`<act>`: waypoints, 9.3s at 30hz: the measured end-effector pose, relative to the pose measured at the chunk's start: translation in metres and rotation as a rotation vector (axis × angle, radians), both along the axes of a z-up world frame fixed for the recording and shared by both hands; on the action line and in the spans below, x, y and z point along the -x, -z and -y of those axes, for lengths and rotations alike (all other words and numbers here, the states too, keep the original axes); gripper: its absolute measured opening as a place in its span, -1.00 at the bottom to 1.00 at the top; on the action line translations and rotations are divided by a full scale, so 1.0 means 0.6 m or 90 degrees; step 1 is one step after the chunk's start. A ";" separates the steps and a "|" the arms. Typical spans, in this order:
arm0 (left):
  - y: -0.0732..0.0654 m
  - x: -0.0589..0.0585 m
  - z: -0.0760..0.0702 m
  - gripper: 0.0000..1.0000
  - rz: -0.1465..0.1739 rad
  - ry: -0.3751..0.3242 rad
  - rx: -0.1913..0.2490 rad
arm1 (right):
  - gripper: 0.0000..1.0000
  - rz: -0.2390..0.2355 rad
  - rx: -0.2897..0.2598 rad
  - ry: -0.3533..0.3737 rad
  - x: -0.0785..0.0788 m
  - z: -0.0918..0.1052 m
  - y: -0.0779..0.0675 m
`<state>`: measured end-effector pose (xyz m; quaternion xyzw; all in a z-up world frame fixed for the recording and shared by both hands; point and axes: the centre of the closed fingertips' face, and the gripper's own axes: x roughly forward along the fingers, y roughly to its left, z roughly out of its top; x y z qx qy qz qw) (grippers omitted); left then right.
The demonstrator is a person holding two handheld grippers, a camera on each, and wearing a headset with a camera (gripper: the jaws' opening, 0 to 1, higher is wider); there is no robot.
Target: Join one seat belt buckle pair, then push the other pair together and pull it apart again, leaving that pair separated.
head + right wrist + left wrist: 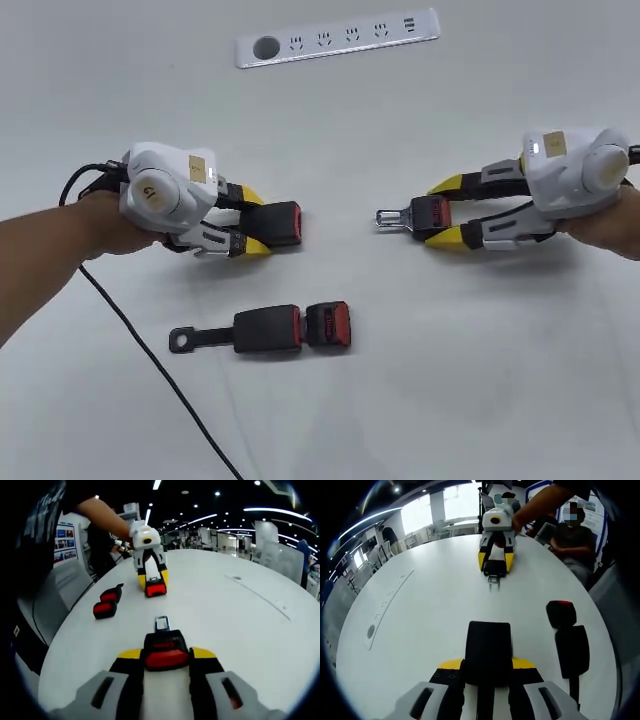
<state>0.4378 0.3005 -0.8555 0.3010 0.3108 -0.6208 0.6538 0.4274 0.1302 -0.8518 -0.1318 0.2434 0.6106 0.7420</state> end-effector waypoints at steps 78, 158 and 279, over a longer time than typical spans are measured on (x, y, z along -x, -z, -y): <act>0.004 -0.002 0.000 -0.33 -0.003 0.009 -0.025 | -0.29 0.001 -0.014 -0.048 -0.012 -0.178 0.002; 0.004 0.001 -0.003 -0.32 -0.012 0.019 -0.047 | -0.29 0.014 0.033 -0.059 -0.027 -0.194 0.013; -0.133 0.057 -0.121 0.93 0.024 -0.510 0.153 | 0.84 0.094 0.024 0.434 0.032 0.045 -0.104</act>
